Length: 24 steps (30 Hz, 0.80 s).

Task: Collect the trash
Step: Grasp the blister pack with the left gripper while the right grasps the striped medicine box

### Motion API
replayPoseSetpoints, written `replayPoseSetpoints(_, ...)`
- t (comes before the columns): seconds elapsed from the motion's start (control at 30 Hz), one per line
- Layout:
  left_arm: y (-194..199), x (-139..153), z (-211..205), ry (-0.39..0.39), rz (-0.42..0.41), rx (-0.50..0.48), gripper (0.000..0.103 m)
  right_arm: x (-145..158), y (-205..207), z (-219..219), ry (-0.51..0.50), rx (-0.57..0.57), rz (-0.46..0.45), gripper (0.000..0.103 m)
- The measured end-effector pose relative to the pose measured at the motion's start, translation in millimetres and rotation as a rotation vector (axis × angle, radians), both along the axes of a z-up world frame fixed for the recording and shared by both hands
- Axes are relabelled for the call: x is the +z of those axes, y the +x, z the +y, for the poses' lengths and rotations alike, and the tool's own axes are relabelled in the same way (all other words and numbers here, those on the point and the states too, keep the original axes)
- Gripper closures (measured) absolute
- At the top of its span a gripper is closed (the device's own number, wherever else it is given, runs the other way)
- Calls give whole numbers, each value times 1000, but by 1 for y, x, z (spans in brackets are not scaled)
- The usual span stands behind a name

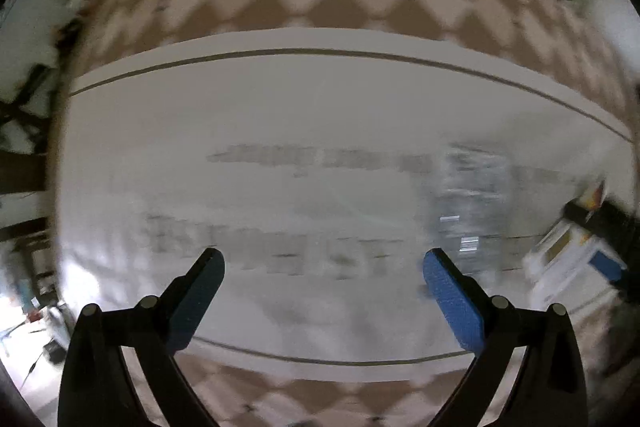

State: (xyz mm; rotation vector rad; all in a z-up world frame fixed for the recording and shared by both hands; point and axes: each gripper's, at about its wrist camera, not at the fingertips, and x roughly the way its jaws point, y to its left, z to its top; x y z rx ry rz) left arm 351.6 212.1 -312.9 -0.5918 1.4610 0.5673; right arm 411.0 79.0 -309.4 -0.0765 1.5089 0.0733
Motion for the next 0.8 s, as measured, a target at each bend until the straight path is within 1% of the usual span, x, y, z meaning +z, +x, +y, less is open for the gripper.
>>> replayPoseSetpoints(0.07, 16, -4, -12, -65, -22, -28, 1, 6, 0, -2, -5, 85, -17, 14)
replayPoseSetpoints(0.13, 35, -13, -26, -116, -22, -68, 2, 14, -2, -9, -56, 189, -57, 14)
replayPoseSetpoints(0.2, 50, -22, -38, -139, -8, -95, 2, 17, -2, -16, -90, 248, -74, 14)
replayPoseSetpoints(0.27, 59, -31, -43, -143, 9, -106, 2, 17, 1, -27, -118, 256, -81, 14)
replayPoseSetpoints(0.33, 61, -36, -46, -122, 23, -106, 8, 15, 5, -33, -113, 236, -72, 14)
replayPoseSetpoints(0.37, 61, -36, -49, -105, 30, -98, 13, 14, 7, -34, -107, 226, -67, 14)
replayPoseSetpoints(0.4, 60, -35, -50, -81, 39, -91, 22, 14, 8, -33, -106, 223, -64, 14)
replayPoseSetpoints(0.43, 59, -34, -51, -61, 41, -91, 26, 12, 8, -31, -103, 223, -64, 14)
replayPoseSetpoints(0.47, 56, -32, -52, -41, 38, -92, 36, 11, 8, -29, -101, 223, -64, 14)
replayPoseSetpoints(0.5, 51, -29, -53, -23, 28, -99, 41, 10, 10, -28, -100, 229, -62, 14)
replayPoseSetpoints(0.53, 48, -28, -55, -23, 15, -109, 41, 9, 8, -28, -100, 240, -64, 14)
replayPoseSetpoints(0.63, 35, -23, -57, 18, 22, -143, 41, 11, 2, -44, -90, 254, -88, 15)
replayPoseSetpoints(0.7, 28, -14, -63, 54, 9, -153, 42, 12, -6, -39, -88, 268, -110, 15)
replayPoseSetpoints(0.73, 23, -7, -67, 70, 0, -156, 42, 15, -9, -44, -80, 272, -115, 15)
replayPoseSetpoints(0.8, 13, 8, -76, 99, -28, -155, 42, 19, -20, -44, -52, 280, -116, 15)
